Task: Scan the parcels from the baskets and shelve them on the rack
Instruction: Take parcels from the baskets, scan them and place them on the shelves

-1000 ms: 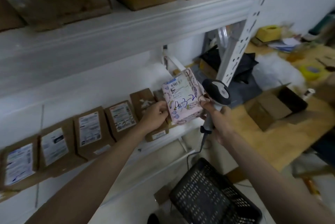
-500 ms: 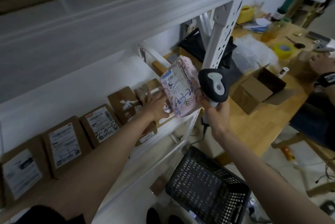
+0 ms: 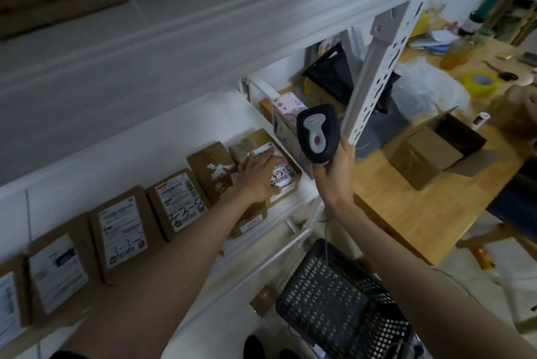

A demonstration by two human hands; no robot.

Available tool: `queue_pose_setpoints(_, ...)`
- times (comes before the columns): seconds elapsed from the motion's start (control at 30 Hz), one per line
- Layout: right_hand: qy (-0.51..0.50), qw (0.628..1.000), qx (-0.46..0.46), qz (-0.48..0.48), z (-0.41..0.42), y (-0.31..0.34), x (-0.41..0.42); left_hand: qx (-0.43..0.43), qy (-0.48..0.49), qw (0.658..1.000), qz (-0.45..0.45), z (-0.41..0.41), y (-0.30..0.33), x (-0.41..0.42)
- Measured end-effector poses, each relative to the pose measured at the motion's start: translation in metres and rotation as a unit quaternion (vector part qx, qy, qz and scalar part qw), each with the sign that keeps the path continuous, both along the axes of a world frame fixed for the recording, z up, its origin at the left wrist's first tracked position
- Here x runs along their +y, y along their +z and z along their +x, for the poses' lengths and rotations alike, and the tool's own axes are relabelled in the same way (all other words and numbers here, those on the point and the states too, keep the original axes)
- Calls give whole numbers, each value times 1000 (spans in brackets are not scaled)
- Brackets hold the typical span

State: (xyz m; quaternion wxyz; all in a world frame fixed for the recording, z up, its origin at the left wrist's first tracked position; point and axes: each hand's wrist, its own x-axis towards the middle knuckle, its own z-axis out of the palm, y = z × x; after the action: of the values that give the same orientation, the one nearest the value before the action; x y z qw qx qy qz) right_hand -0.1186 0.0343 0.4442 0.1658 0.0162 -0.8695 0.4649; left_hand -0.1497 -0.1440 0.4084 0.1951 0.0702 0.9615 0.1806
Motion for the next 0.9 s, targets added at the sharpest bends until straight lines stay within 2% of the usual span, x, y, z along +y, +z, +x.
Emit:
queue_pose_setpoints(0.17,23,998,-49,32,-11,-19,-4,7,-15,1000,-25,1,4,-1)
queue_pose_setpoints(0.37,30,993,-107,-44,-12,-23,3,9,-24,1000,-17,1,10,-5)
queue_pose_setpoints(0.73,77,991,-73,-78,12,3,14,76,46,994,68,32,31,-15)
queue_pose_setpoints(0.9,103,992,-49,-54,40,12,18,106,94,983,117,61,37,-15)
